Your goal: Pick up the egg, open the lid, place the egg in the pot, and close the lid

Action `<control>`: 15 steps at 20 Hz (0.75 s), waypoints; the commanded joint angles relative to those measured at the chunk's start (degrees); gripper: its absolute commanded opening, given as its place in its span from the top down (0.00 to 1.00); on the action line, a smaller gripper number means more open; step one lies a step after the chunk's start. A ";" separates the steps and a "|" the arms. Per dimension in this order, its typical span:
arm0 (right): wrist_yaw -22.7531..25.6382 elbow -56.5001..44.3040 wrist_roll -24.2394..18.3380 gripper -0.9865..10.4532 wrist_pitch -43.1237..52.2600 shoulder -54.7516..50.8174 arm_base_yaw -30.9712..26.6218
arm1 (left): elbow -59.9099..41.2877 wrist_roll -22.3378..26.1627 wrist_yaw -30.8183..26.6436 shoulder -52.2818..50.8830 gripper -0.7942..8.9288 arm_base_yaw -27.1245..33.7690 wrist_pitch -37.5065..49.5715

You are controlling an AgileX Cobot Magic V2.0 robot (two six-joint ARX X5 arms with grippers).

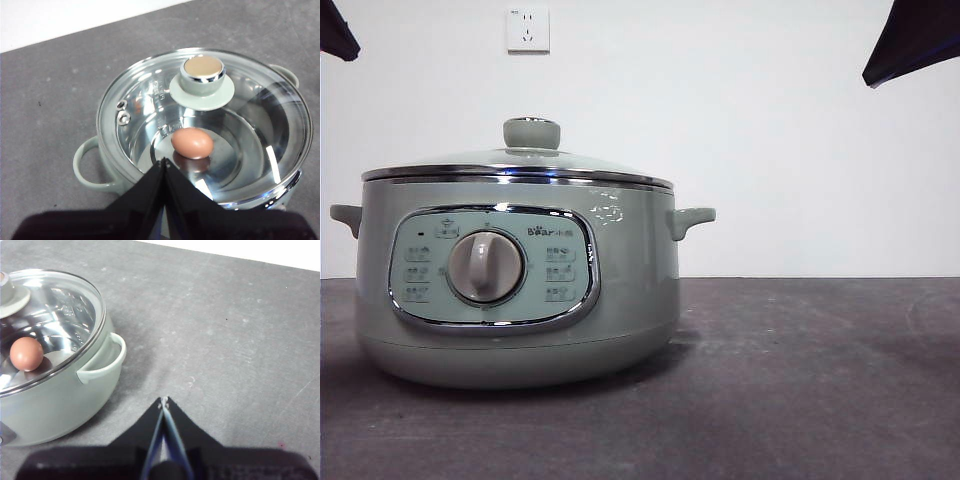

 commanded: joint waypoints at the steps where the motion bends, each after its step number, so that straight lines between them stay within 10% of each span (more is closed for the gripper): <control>1: 0.17 -0.42 0.74 0.91 0.46 -0.02 -0.02 | -0.17 -0.61 0.02 -0.07 0.92 -0.02 0.09; 9: 0.17 -0.39 0.74 0.91 0.46 -0.04 -0.02 | -0.50 0.94 0.02 -4.81 0.92 2.03 -3.98; 15: 0.17 -0.39 0.72 0.91 0.44 -0.04 -0.02 | -15.98 1.22 0.35 -21.97 0.92 14.73 7.74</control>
